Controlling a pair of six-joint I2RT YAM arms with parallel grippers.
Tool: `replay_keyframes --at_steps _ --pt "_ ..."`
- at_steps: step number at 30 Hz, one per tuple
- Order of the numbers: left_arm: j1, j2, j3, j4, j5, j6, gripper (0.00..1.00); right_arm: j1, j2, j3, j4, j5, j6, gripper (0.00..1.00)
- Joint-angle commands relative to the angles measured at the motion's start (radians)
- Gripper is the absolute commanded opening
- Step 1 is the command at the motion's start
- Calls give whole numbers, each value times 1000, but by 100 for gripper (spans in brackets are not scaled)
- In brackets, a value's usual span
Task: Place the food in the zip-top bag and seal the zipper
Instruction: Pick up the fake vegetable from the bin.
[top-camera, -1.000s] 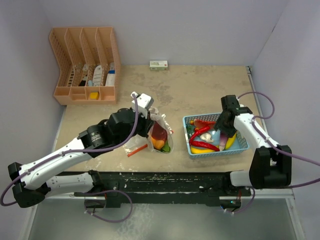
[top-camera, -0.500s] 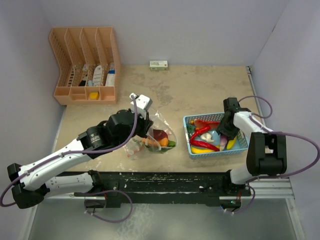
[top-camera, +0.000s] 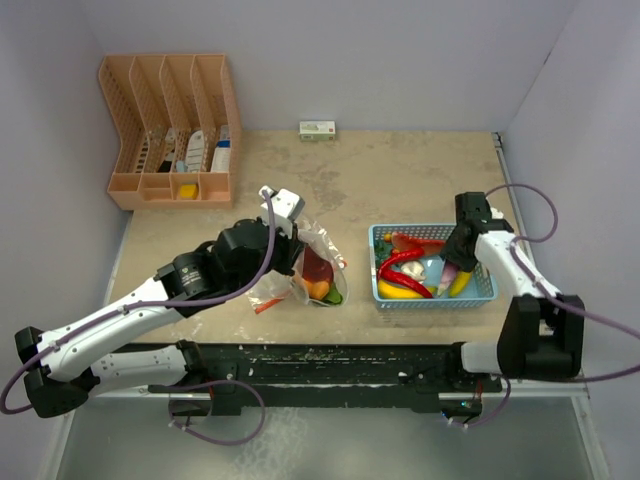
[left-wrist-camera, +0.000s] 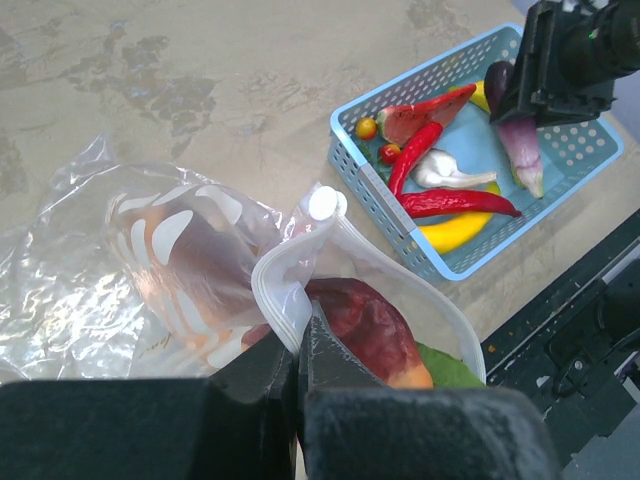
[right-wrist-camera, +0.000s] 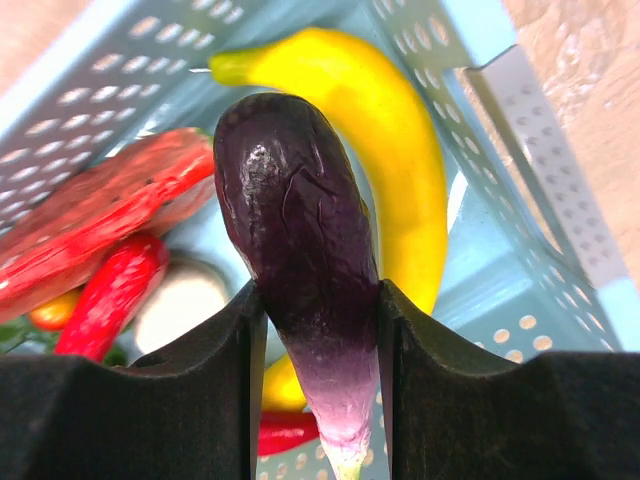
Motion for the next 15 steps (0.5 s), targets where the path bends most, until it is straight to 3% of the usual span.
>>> replay_keyframes --at_steps 1,7,15 --pt "4 4 24 68 -13 10 0 -5 -143 62 -37 29 -39 5" --pt "6 47 33 96 -14 -4 0 17 -291 66 27 -184 -102 0" --pt "20 168 71 138 16 -10 0 174 -414 90 134 -393 -121 0"
